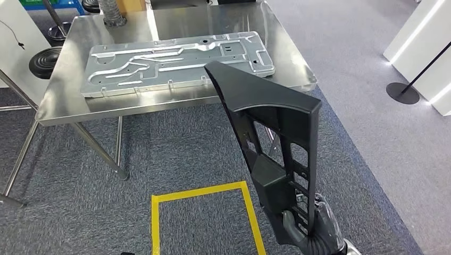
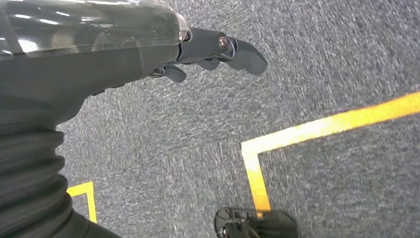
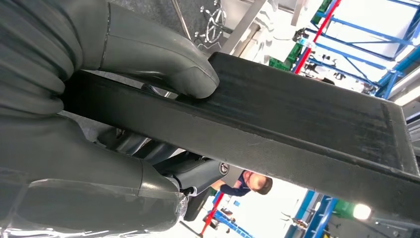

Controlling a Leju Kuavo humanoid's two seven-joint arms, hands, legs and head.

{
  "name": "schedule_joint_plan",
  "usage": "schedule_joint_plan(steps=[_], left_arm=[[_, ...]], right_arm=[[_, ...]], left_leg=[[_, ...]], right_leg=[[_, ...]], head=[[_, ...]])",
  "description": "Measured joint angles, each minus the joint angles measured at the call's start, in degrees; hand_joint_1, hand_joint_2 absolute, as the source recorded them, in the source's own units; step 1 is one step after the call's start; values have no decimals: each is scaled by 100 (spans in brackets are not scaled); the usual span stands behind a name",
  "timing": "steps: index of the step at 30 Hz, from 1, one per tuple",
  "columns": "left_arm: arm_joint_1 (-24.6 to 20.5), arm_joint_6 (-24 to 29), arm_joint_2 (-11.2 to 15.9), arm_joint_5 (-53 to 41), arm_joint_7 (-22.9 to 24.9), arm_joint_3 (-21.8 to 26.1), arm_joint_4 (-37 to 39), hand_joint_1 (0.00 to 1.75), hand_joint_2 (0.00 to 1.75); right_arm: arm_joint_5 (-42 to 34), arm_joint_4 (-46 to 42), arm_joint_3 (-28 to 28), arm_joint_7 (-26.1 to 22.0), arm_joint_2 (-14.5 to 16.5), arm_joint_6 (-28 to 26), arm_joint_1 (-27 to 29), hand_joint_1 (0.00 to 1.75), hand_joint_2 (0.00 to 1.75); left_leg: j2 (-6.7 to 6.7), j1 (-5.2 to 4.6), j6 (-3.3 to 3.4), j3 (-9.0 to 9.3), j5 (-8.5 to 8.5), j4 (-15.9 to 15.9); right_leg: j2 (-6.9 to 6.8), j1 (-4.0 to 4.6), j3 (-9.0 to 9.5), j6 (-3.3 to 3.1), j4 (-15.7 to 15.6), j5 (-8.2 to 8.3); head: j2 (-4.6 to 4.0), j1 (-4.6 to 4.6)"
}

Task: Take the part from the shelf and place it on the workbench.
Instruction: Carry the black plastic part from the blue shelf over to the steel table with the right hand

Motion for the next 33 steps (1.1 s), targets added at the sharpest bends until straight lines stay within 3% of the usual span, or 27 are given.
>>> schedule_joint_plan(steps=[4,5,7,8,9,10,12,14,19,21,23,24,25,26,27,29,30,33], left_arm=[[-6,34,-24,33,-5,2,0,0,175],[-4,41,-25,46,-8,2,0,0,175],[16,51,-25,71,-10,4,0,0,175],[32,53,-25,76,-10,5,0,0,175],[47,56,-25,78,-10,7,0,0,175],[57,59,-25,77,-10,8,0,0,175],[64,67,-25,73,-12,9,0,0,175],[58,71,-25,66,-20,8,0,0,175],[53,70,-28,34,-37,5,0,0,175],[39,68,-30,17,-38,3,0,0,175],[33,64,-32,-1,-38,0,0,0,175],[33,61,-33,-9,-38,-2,0,0,175],[33,56,-33,-19,-37,-4,0,0,175],[33,49,-35,-29,-34,-7,0,0,175],[32,43,-37,-38,-29,-10,0,0,175],[24,33,-41,-49,-15,-14,0,0,175],[19,32,-41,-49,-7,-15,0,0,175],[14,30,-42,-48,2,-15,0,0,175]], right_arm=[[-28,34,-93,-3,-10,140,-64,175,175],[-31,47,-101,-4,-11,168,-84,175,175],[-33,85,-108,-7,-11,212,-118,175,175],[-34,109,-109,-8,-11,227,-129,175,175],[-33,134,-110,-10,-11,237,-134,175,175],[-33,154,-111,-16,-11,239,-138,175,175],[-33,181,-112,-28,-9,247,-151,175,175],[-24,189,-118,-40,-2,260,-163,175,175],[-6,164,-156,-55,15,299,-131,175,175],[-6,153,-175,-63,20,306,-120,175,175],[-4,151,-185,-67,24,306,-83,175,175],[-2,151,-187,-67,27,304,-54,175,175],[4,147,-188,-67,33,301,-26,175,175],[16,139,-190,-67,40,296,-5,175,175],[34,126,-191,-67,49,289,12,175,175],[75,91,-192,-64,72,272,28,175,175],[90,70,-193,-61,86,263,38,175,175],[110,16,-199,-54,126,243,80,175,175]], left_leg=[[13,-8,-116,-35,-135,140],[14,-8,-137,-134,-267,371],[14,4,-163,-506,-613,1124],[15,9,-174,-696,-721,1463],[15,12,-180,-816,-722,1640],[15,14,-179,-823,-596,1582],[15,17,-154,-557,-131,898],[13,1,-108,-282,127,265],[6,0,29,-193,138,46],[15,19,83,-156,140,8],[20,16,109,-144,121,6],[19,14,113,-134,110,7],[15,13,110,-116,97,8],[10,14,104,-88,80,8],[5,14,92,-53,59,8],[1,-4,46,-4,13,13],[2,-12,16,6,-5,15],[12,-14,-76,32,-51,5]], right_leg=[[7,-27,46,-126,-77,-8],[1,-42,70,-158,-101,-9],[-13,-31,94,-199,-102,-34],[-13,-26,101,-207,-96,-48],[-11,-21,110,-210,-89,-64],[-6,-19,127,-206,-79,-84],[4,-19,182,-183,-58,-137],[11,-2,210,-137,-33,-183],[9,-4,161,12,71,-274],[3,-22,-96,74,602,-547],[1,-37,-534,114,1393,-850],[1,-44,-685,123,1624,-873],[-1,-49,-725,124,1629,-774],[-2,-50,-646,115,1399,-571],[-4,-48,-471,95,990,-311],[-9,-21,-133,37,257,-13],[-8,-4,-52,9,72,24],[2,0,-12,-78,-23,-5]], head=[[0,-1],[0,-2],[0,-2],[0,-2],[0,-2],[0,-2],[1,-2],[1,-2],[0,-1],[0,1],[0,0],[0,-1],[0,-1],[0,-1],[0,0],[0,0],[0,0],[0,0]])
